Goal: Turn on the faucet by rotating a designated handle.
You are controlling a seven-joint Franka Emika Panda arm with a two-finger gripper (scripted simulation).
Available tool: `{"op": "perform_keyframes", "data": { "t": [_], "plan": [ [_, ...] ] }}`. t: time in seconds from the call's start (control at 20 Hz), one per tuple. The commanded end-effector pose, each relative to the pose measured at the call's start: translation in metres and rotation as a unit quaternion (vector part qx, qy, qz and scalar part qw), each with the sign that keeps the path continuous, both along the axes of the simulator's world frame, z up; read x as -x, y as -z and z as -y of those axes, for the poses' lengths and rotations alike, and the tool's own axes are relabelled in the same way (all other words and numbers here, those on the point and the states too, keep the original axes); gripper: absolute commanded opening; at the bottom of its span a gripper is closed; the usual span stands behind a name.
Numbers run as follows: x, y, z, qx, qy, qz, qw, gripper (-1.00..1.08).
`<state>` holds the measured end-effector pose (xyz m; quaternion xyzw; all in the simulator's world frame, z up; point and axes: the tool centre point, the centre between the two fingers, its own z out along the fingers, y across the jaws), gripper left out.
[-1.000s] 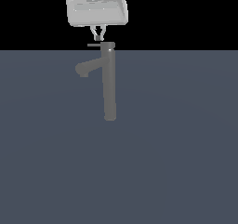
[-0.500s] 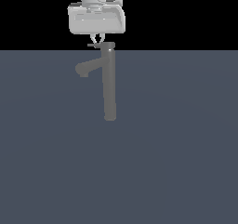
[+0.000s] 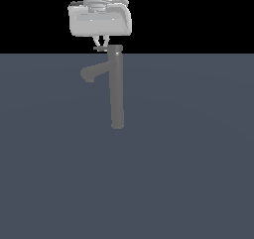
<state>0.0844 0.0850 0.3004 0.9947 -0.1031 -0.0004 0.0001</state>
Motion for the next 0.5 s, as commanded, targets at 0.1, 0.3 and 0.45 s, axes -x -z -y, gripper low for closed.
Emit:
{"op": "perform_keyframes", "data": {
  "t": [0.1, 0.3, 0.45],
  "plan": [
    [0.013, 0.000, -0.007, 0.000, 0.000, 0.000, 1.0000, -1.00],
    [0.024, 0.000, -0.013, 0.000, 0.000, 0.000, 1.0000, -1.00],
    [0.019, -0.001, -0.005, 0.000, 0.005, 0.005, 1.0000, -1.00]
  ]
}}
